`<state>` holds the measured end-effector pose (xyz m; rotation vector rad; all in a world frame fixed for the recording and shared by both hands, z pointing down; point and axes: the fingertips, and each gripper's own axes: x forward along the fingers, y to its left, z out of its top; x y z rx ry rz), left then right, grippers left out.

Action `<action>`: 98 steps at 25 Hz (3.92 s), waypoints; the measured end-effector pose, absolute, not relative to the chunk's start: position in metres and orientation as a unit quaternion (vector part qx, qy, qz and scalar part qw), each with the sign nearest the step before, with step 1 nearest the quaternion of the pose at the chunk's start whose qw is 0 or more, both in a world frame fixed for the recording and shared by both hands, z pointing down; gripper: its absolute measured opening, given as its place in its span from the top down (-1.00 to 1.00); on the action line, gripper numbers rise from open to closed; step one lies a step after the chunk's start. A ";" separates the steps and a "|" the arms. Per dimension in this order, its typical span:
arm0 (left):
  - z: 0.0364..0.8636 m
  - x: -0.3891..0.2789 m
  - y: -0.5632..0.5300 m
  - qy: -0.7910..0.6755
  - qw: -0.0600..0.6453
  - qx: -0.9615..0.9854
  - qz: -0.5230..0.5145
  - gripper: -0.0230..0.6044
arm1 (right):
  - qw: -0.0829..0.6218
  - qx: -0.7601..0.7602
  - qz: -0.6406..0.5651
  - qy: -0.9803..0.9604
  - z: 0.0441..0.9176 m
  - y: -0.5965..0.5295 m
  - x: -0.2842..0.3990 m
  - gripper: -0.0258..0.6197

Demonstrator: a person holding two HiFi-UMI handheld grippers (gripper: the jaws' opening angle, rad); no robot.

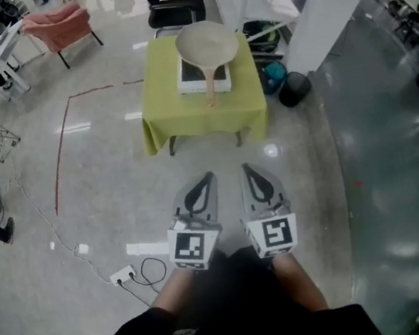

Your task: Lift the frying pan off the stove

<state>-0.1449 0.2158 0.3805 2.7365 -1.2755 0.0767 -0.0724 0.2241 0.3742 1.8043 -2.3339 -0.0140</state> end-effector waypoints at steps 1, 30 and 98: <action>0.384 -0.145 0.214 -0.418 0.066 0.906 0.028 0.79 | 0.097 0.612 -0.003 -0.785 0.375 0.222 -0.072 0.87; 0.482 -0.078 -0.015 -0.411 0.183 0.886 0.111 0.79 | 0.149 0.533 0.102 -0.827 0.458 -0.036 0.009 0.87; 0.693 0.027 -0.179 -0.244 0.541 0.793 0.139 0.47 | 0.148 0.453 0.346 -0.809 0.613 -0.205 0.081 0.87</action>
